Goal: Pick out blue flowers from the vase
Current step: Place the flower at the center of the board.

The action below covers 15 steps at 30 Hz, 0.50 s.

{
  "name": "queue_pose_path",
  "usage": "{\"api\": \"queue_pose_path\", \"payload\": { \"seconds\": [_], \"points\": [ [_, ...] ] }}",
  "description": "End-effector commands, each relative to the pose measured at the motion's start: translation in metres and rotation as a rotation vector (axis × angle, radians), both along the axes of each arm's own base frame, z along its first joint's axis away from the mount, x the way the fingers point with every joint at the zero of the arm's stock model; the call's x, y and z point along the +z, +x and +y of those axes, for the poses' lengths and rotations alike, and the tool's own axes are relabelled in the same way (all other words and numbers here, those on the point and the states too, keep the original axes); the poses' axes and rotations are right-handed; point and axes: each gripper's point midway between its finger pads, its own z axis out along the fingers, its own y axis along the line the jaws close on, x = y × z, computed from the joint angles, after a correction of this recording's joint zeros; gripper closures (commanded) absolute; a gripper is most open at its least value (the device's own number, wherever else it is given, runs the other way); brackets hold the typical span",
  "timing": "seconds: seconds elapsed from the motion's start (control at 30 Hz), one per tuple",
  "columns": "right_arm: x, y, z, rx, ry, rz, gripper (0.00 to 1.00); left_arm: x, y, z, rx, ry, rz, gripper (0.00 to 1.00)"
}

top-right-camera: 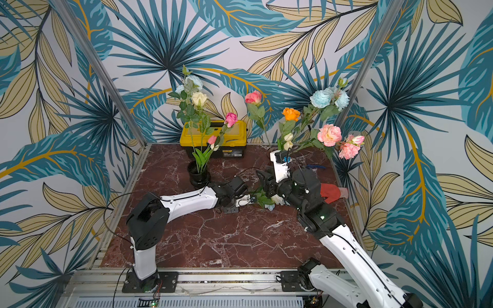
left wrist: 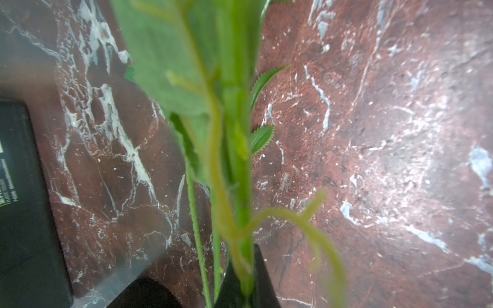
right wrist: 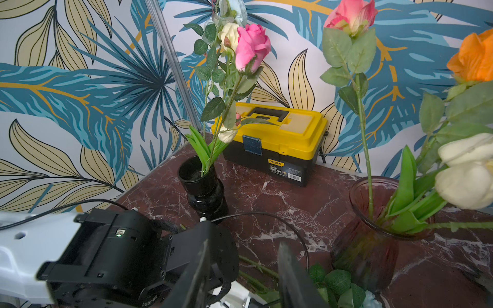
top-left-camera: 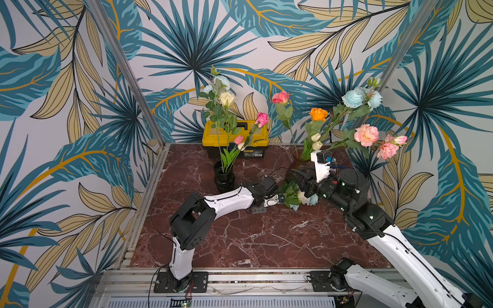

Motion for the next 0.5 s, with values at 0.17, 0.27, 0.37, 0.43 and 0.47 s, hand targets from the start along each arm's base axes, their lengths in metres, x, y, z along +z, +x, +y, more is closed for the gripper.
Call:
{"api": "queue_pose_path", "payload": {
  "seconds": [0.17, 0.27, 0.37, 0.43, 0.47],
  "points": [
    [-0.002, 0.006, 0.005, 0.012, 0.035, -0.003, 0.56, -0.019, -0.014, 0.005, 0.039, -0.011, 0.056, 1.00],
    [-0.003, 0.007, 0.005, 0.008, 0.034, -0.003, 0.56, -0.025, -0.015, 0.007, 0.044, -0.005, 0.051, 1.00],
    [-0.003, 0.007, 0.006, 0.014, 0.038, -0.003, 0.56, -0.028, -0.012, 0.006, 0.047, -0.002, 0.047, 1.00],
    [-0.002, 0.007, 0.007, 0.017, 0.039, -0.004, 0.56, -0.029, -0.010, 0.004, 0.046, 0.002, 0.044, 1.00],
    [-0.002, 0.007, 0.007, 0.018, 0.037, -0.004, 0.56, -0.031, -0.009, 0.004, 0.044, 0.005, 0.040, 1.00]
  ]
}}
